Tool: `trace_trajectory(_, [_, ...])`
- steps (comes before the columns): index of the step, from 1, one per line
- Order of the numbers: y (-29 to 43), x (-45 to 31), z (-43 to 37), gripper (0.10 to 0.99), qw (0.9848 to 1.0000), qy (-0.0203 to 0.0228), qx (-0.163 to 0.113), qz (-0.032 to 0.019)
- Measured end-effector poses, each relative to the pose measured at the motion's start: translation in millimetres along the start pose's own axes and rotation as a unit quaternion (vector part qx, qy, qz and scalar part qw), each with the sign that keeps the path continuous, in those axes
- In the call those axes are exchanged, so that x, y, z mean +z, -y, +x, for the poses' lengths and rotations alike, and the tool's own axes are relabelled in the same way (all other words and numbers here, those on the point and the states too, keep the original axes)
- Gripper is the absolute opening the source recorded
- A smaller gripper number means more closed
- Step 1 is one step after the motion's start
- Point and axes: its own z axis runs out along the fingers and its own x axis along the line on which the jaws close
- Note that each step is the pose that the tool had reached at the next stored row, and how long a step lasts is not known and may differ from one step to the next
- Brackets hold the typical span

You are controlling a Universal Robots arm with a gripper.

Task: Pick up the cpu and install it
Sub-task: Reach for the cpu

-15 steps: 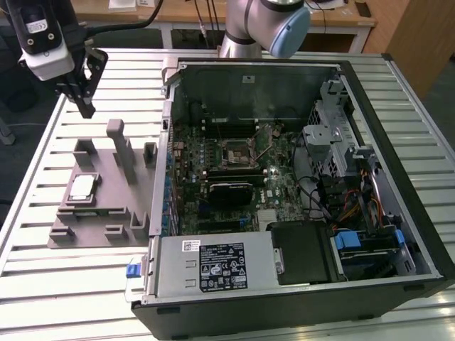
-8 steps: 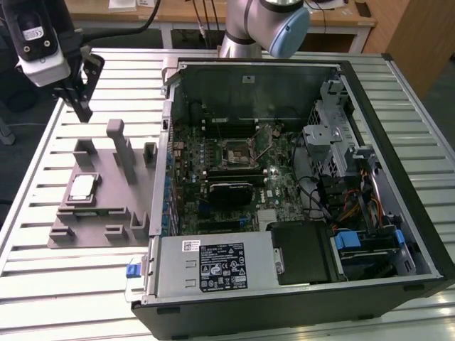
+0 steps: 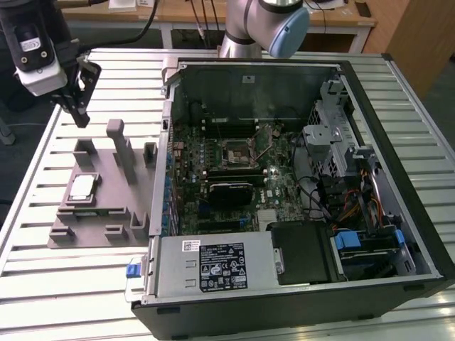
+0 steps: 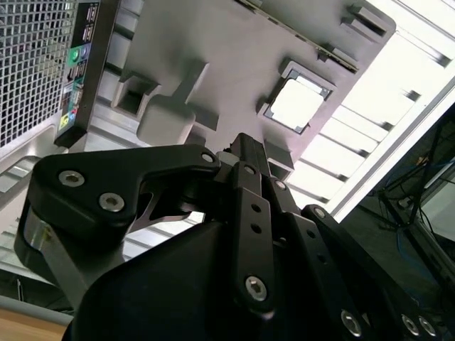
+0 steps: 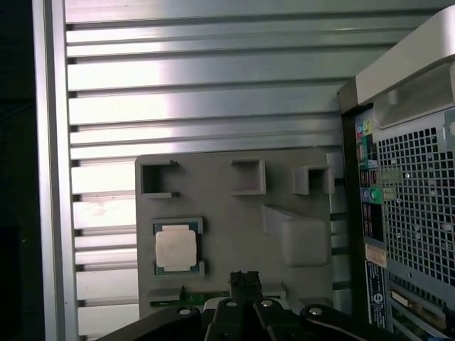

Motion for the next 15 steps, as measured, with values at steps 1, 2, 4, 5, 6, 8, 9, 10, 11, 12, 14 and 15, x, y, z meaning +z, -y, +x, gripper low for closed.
trace_trajectory(1, [0.2,1.4,1.1,0.106,1.0000,0.0000,0.000,0.0000])
trace_trajectory(2, [0.3,2.9,2.2,0.106,1.0000,0.0000,0.000,0.0000])
trace_trajectory(4, [0.7,5.6,4.5,0.106,1.0000,-0.0001,0.000,0.0000])
trace_trajectory(5, [0.9,7.0,5.7,0.106,1.0000,-0.0001,0.000,0.0000])
trace_trajectory(6, [1.1,8.2,6.9,0.106,1.0000,-0.0001,0.000,0.0000])
trace_trajectory(8, [1.3,10.5,9.2,0.106,1.0000,0.0000,0.000,0.0000])
trace_trajectory(9, [1.5,11.6,10.5,0.106,1.0000,0.0000,0.000,0.0000])
trace_trajectory(10, [1.7,12.6,11.8,0.106,1.0000,0.0000,0.000,0.0001])
trace_trajectory(11, [1.9,13.5,13.2,0.106,1.0000,0.0000,0.000,0.0001])
trace_trajectory(12, [2.1,14.6,14.7,0.106,1.0000,0.0000,0.000,0.0001])
trace_trajectory(14, [2.5,16.9,17.3,0.106,1.0000,0.0000,0.000,0.0001])
trace_trajectory(15, [2.7,17.9,18.8,0.106,1.0000,0.0000,0.000,0.0001])
